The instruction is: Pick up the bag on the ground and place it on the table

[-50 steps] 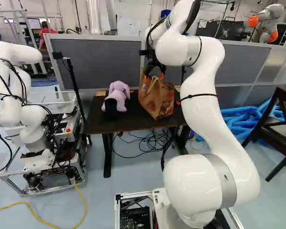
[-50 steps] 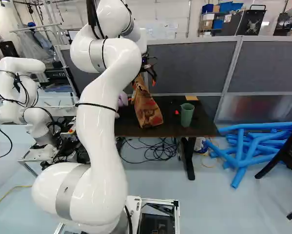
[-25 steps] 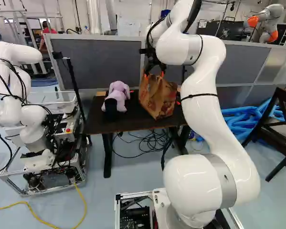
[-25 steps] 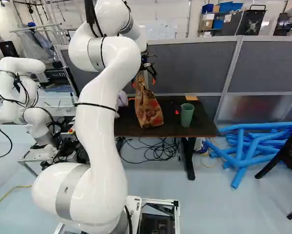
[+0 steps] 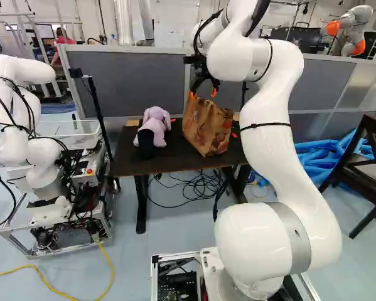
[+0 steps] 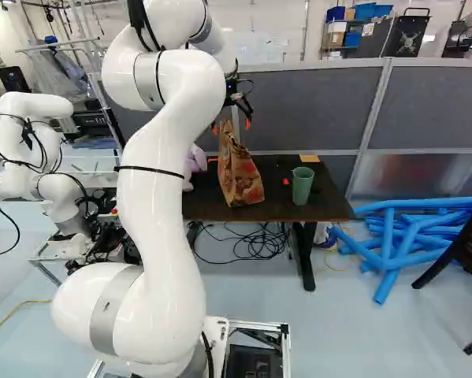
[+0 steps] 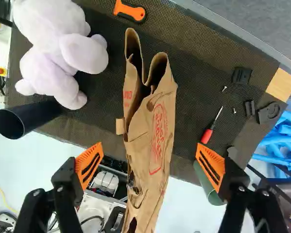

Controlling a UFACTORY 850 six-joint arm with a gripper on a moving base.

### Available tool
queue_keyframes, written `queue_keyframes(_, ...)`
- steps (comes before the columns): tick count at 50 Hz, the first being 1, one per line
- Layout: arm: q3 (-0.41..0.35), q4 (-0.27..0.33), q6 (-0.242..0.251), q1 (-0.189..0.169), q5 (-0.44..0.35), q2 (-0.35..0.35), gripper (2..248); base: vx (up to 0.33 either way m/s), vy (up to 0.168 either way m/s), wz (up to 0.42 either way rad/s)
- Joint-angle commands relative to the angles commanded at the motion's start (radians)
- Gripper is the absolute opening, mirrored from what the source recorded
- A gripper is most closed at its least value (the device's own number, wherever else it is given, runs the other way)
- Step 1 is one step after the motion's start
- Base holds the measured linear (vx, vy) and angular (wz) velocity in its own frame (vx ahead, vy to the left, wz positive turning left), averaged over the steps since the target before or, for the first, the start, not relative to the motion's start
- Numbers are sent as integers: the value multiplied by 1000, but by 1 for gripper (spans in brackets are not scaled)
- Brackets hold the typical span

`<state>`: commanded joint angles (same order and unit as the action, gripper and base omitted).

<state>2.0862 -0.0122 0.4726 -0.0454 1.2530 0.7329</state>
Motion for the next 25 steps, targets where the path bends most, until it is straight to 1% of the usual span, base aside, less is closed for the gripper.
queue_keyframes(25, 23, 0, 0, 0, 122, -40, 247, 0, 0, 0)
